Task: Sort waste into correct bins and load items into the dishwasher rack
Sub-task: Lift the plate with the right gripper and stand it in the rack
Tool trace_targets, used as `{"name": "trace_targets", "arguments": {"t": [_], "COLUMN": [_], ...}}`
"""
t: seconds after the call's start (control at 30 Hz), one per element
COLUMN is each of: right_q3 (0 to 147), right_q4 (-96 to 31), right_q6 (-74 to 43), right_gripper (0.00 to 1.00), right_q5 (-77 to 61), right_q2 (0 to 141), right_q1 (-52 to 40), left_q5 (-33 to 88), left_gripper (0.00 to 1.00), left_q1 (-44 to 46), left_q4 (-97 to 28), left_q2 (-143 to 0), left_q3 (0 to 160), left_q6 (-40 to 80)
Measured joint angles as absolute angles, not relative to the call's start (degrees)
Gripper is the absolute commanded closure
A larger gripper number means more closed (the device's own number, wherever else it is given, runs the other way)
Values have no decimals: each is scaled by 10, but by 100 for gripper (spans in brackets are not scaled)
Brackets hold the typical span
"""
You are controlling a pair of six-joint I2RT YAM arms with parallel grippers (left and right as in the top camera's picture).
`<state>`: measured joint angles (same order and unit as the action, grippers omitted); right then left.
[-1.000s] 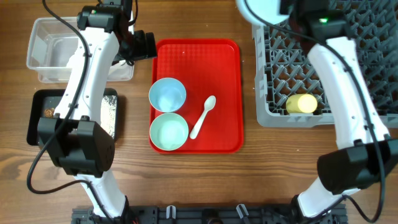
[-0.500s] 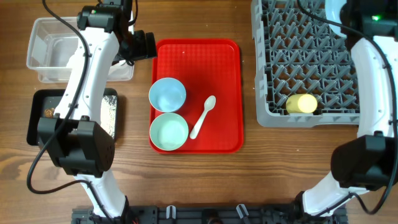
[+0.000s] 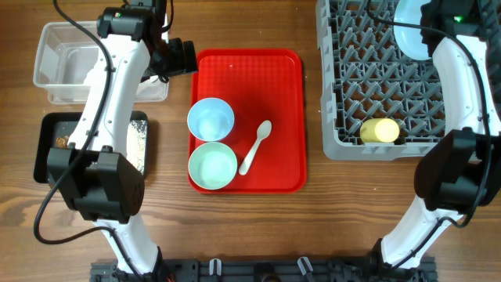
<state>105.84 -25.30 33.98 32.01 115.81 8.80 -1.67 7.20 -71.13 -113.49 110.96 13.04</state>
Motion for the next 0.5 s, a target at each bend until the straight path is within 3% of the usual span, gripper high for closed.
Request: {"name": "trace_targets", "arguments": {"t": [0.2,0.5], "right_q3": [1054,1054], "right_q4": [-182,-182], "right_q6": [339,331], "right_gripper": [96,96], "right_q5": [357,367], "right_q2": [1160,1162], "right_q1": [100,113], "left_q5": [-17,-17], "left_gripper": [0,0], "left_q1": [72,72], "left_q4": [-709,-703], "left_q2": [-1135,-1135], "left_q3": [1110,1110], "left_q6": [130,130]}}
